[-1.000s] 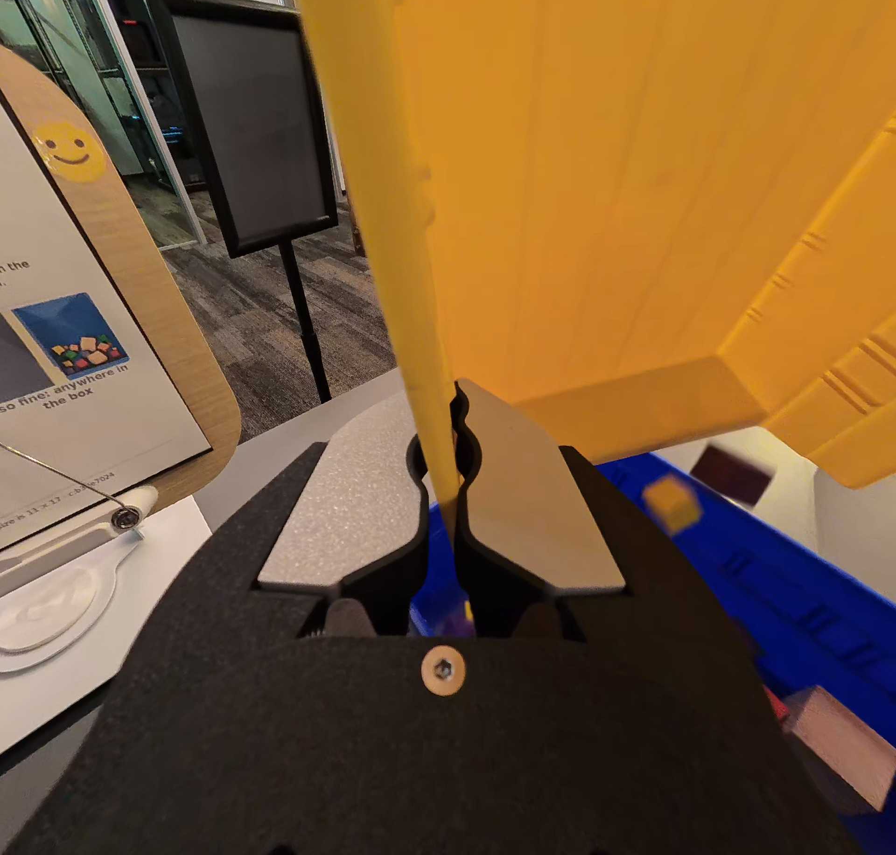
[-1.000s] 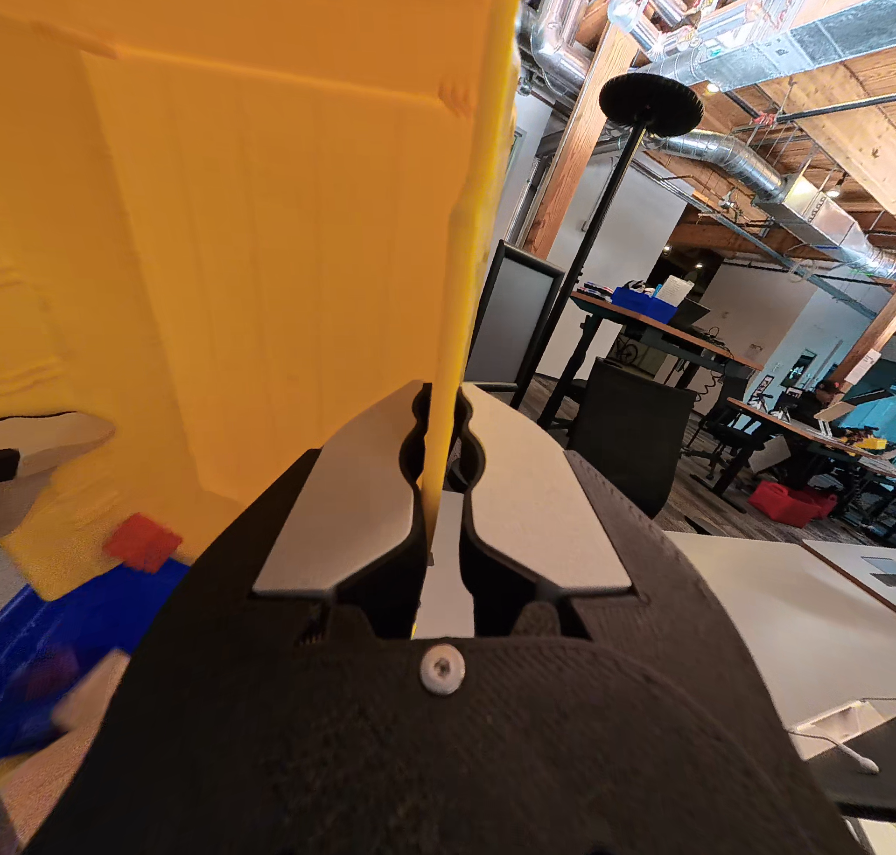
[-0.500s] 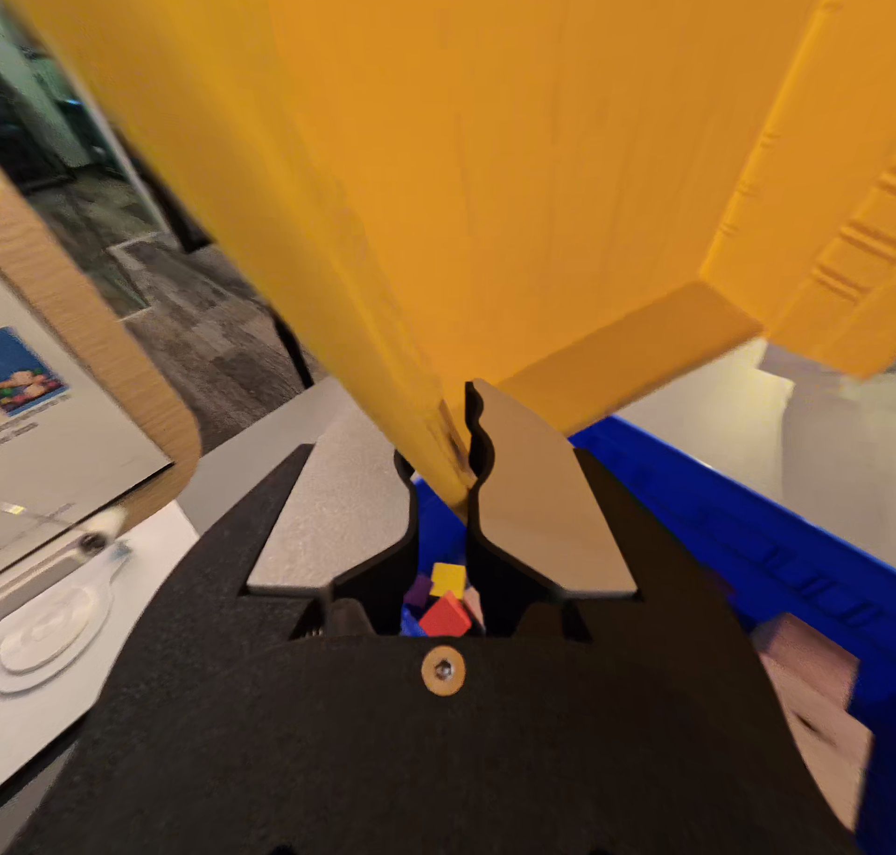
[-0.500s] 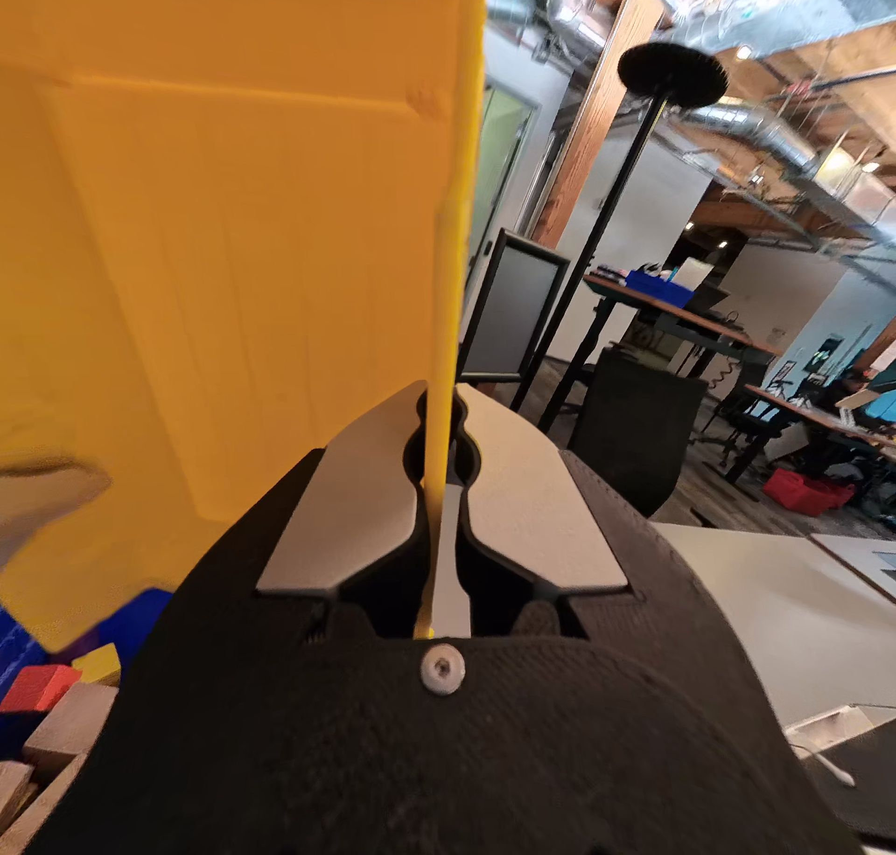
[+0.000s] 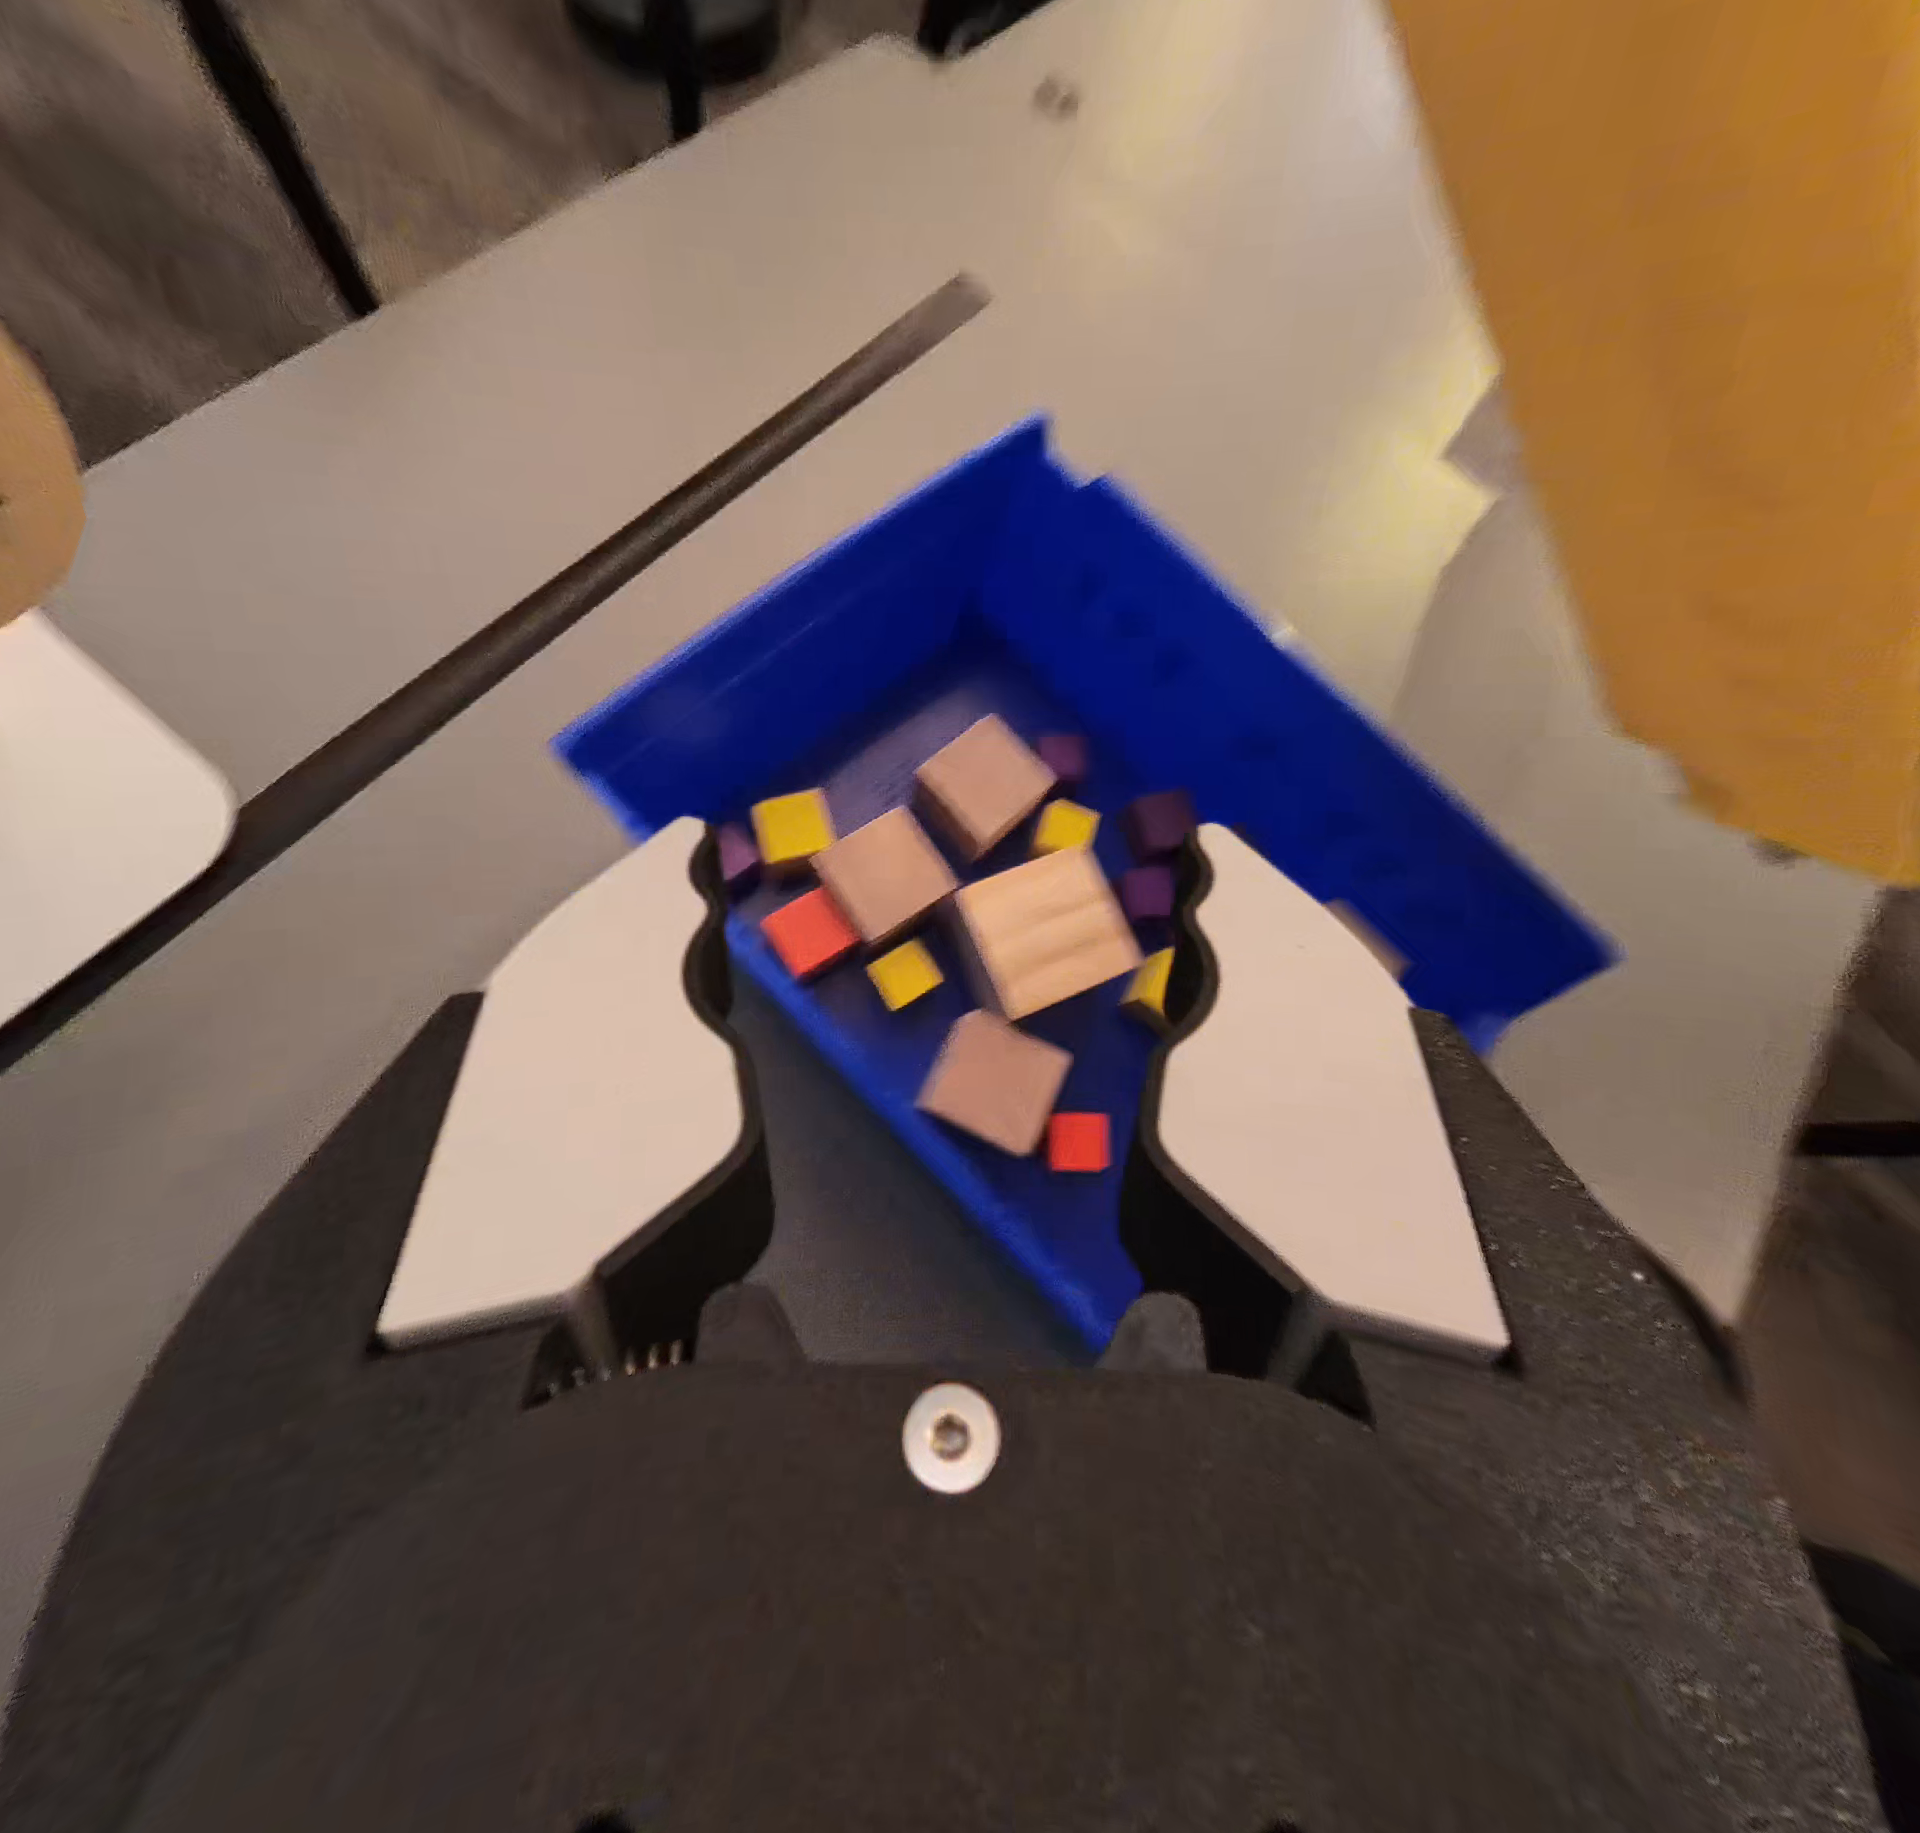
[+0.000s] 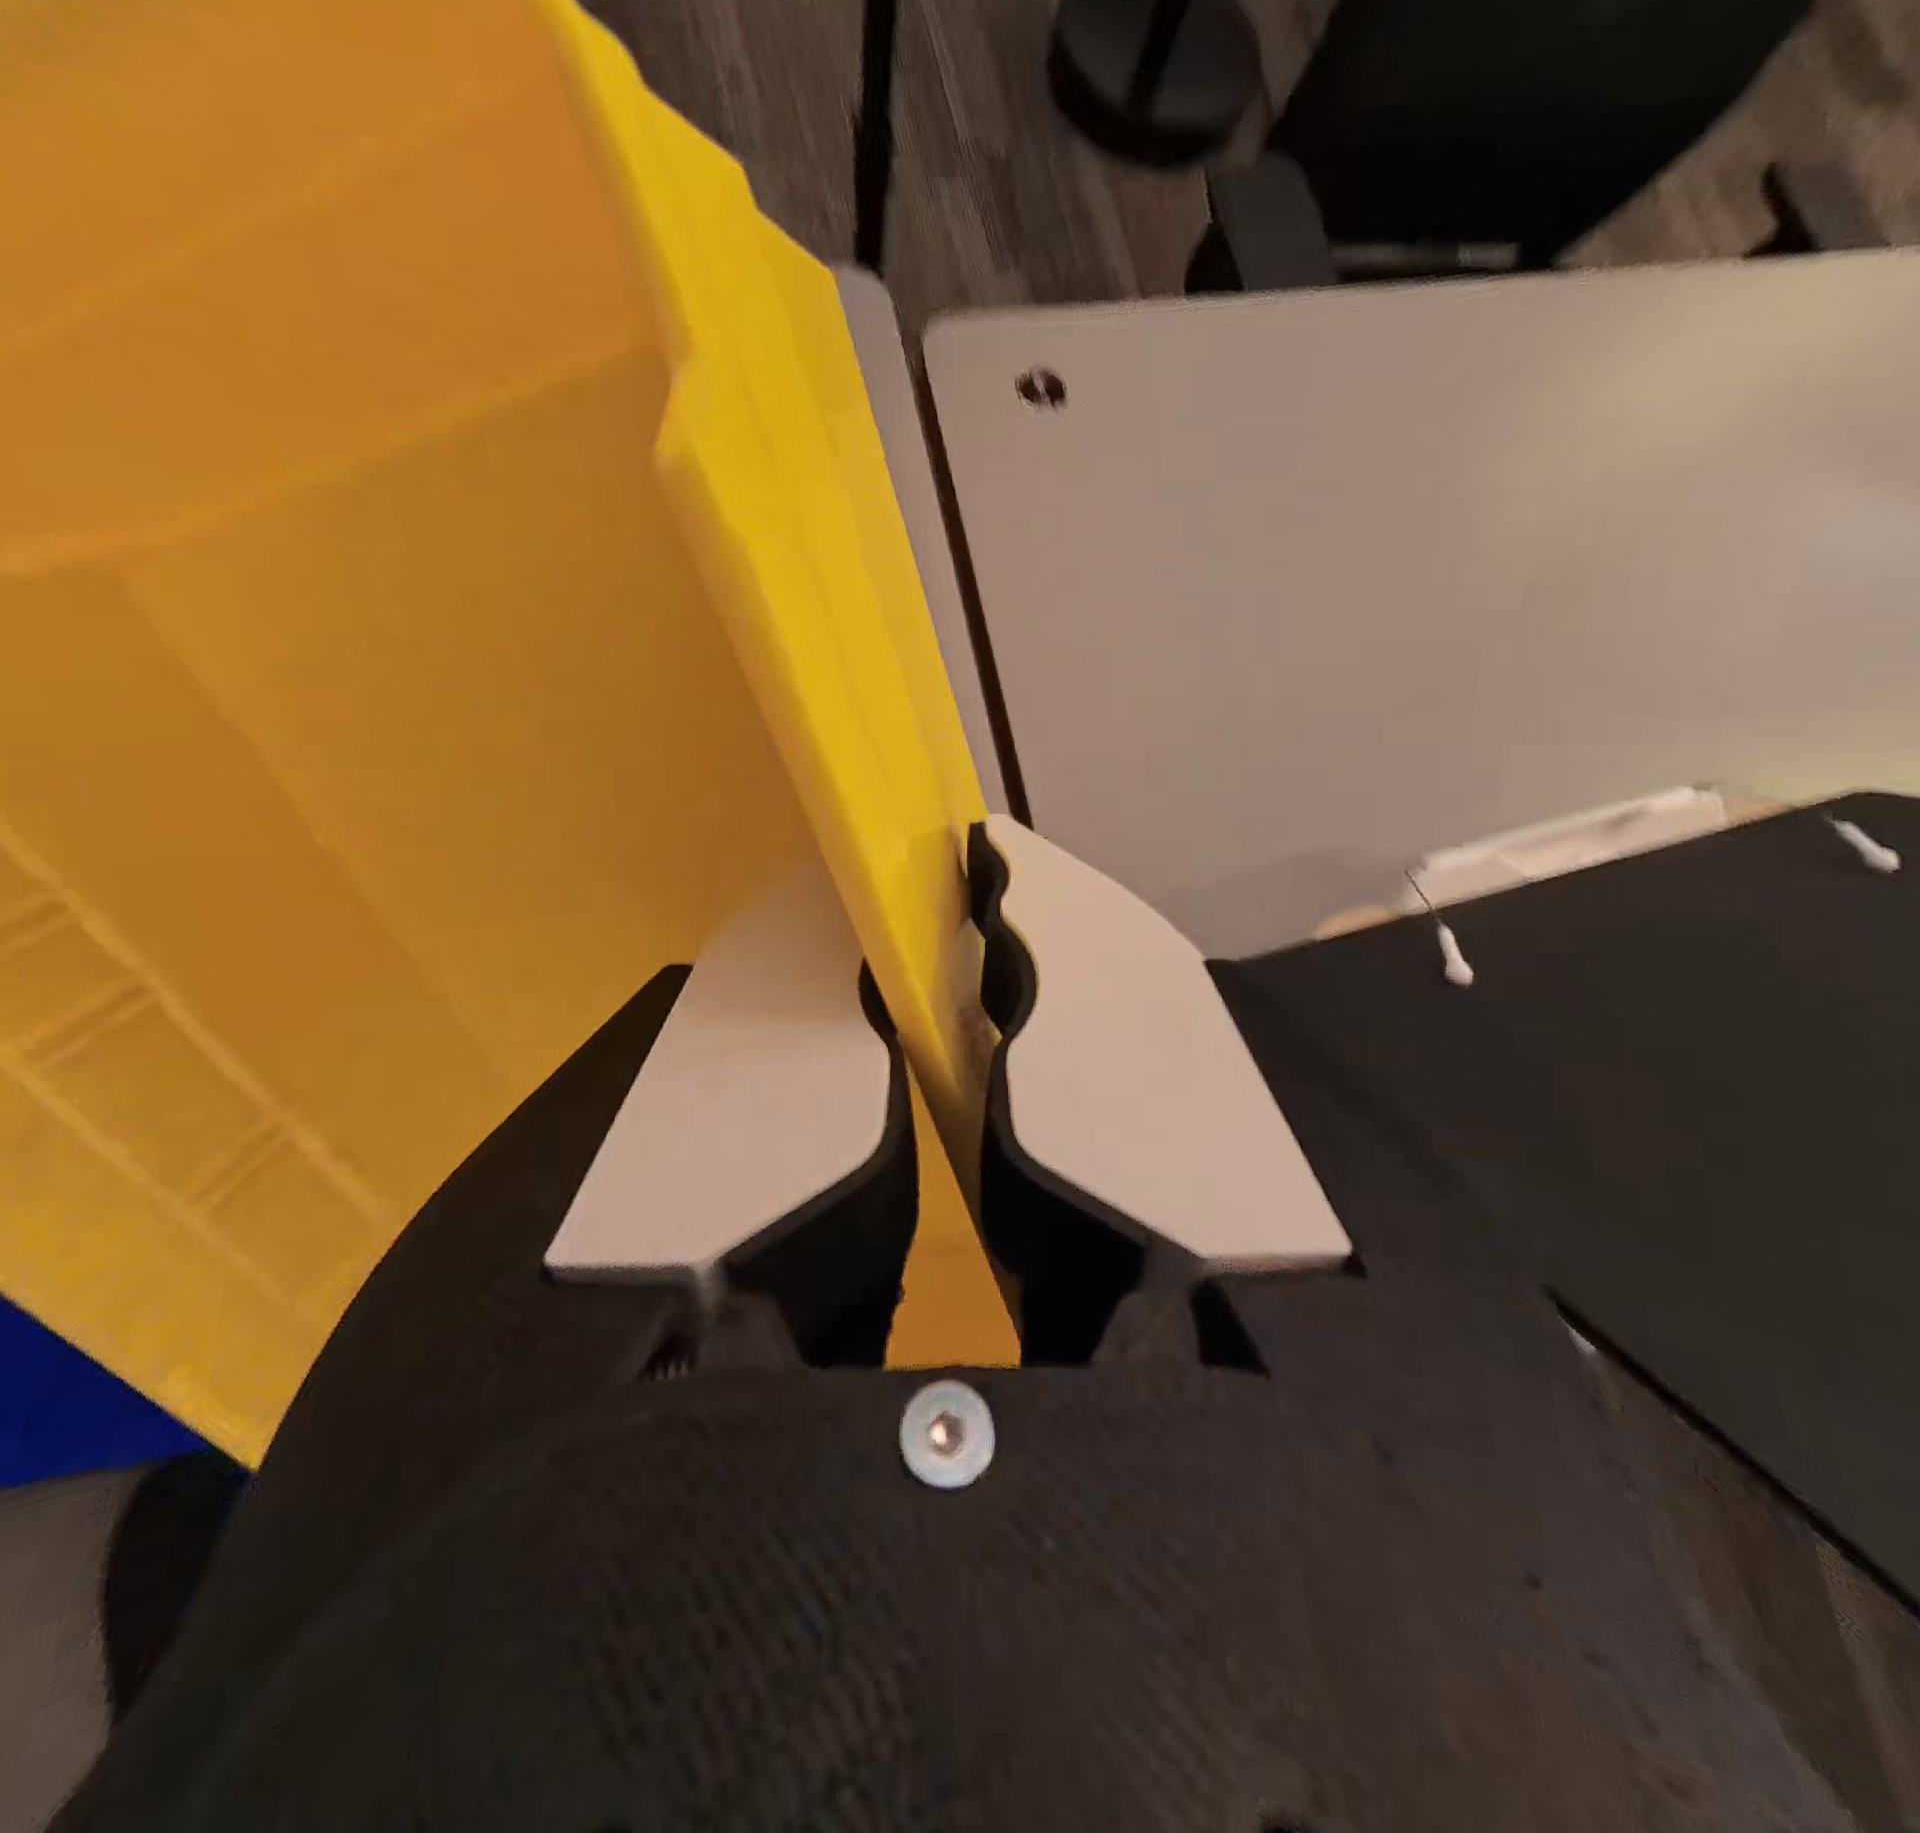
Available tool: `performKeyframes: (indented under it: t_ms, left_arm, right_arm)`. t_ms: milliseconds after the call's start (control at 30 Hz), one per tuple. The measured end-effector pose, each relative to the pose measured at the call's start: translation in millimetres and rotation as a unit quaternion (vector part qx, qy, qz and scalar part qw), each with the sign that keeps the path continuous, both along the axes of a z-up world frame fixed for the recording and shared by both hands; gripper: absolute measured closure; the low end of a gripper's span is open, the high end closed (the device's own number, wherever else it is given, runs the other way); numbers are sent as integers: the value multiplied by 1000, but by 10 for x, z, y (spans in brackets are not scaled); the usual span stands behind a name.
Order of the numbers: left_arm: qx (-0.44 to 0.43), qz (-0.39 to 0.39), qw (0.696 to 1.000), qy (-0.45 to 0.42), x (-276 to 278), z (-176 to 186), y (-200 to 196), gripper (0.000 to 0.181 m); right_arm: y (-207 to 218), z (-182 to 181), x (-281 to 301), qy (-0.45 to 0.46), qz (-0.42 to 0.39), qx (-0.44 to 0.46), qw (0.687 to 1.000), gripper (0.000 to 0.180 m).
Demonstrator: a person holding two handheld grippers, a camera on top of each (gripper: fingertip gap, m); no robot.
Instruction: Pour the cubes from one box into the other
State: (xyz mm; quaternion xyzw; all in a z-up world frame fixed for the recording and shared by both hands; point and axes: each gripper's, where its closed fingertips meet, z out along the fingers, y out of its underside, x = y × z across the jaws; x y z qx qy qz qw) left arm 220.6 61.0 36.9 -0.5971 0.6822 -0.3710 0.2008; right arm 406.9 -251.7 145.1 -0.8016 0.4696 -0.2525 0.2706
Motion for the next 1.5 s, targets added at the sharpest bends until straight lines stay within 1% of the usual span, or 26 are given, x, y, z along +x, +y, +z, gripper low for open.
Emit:
performKeyframes:
  t_ms: [33,67,133,200,233,267,367,400,467,533,567,633,733,767,833,867,967,1067,1167,1333,1500]
  left_arm:
    - [24,14,1000,13,2,-137,144,95]
    - [39,24,998,35,-15,-275,248,96]
    - [3,25,994,104,-87,-540,252,96]
    - [-36,19,983,178,-168,-733,191,97]
    - [-31,16,979,203,-189,-807,194,100]
    - [-9,11,974,224,-209,-885,218,107]
    - [79,-3,965,250,-212,-1080,299,118]
    - [88,-8,960,264,-228,-1147,285,118]
    - [62,-15,949,307,-287,-1273,181,116]
    - [24,-23,940,339,-327,-1329,58,130]
    - [23,-32,936,349,-335,-1349,23,133]
    - [50,-42,931,359,-339,-1380,28,128]
    - [60,-40,922,380,-366,-1384,58,131]
    - [49,-39,918,392,-381,-1377,68,136]
    - [13,-31,904,426,-433,-1350,91,154]
    - [2,-31,898,439,-462,-1337,116,160]
    - [5,-37,893,449,-512,-1321,220,165]
    - [21,-34,887,460,-600,-1319,391,166]
    - [31,-16,883,469,-728,-1324,659,168]
    - [44,22,877,478,-1088,-1322,1305,168]
    - [23,67,874,481,-1609,-1316,2025,170]
  right_arm:
    - [-78,-142,14,12,-3,-13,1000,172]
    - [-137,-292,24,25,-5,-23,999,172]
    - [-215,-574,35,45,-7,-45,998,171]
    - [-290,-796,63,51,-10,-71,996,171]
    - [-322,-898,72,59,-12,-75,995,171]
    - [-352,-999,81,67,-12,-77,995,171]
    - [-431,-1267,77,102,-10,-63,993,172]
    - [-446,-1343,54,119,-8,-52,991,171]
    - [-475,-1451,20,143,-5,-33,989,172]
    - [-512,-1513,0,156,-8,-22,988,172]
    - [-530,-1539,-11,162,-10,-18,987,172]
    - [-568,-1595,-37,176,-11,-19,984,172]
    - [-609,-1708,-82,204,-16,-19,979,172]
    - [-611,-1753,-100,213,-19,-16,977,172]
    - [-590,-1846,-147,234,-21,-8,972,172]
    - [-564,-1896,-176,244,-20,-4,969,172]
    - [-429,-2046,-263,274,-14,13,961,171]
    - [-259,-2154,-301,292,-10,31,956,171]
    - [-72,-2196,-311,303,-9,44,952,170]
    - [275,-2143,-258,298,5,43,954,169]
    - [688,-2129,-231,302,15,49,952,169]
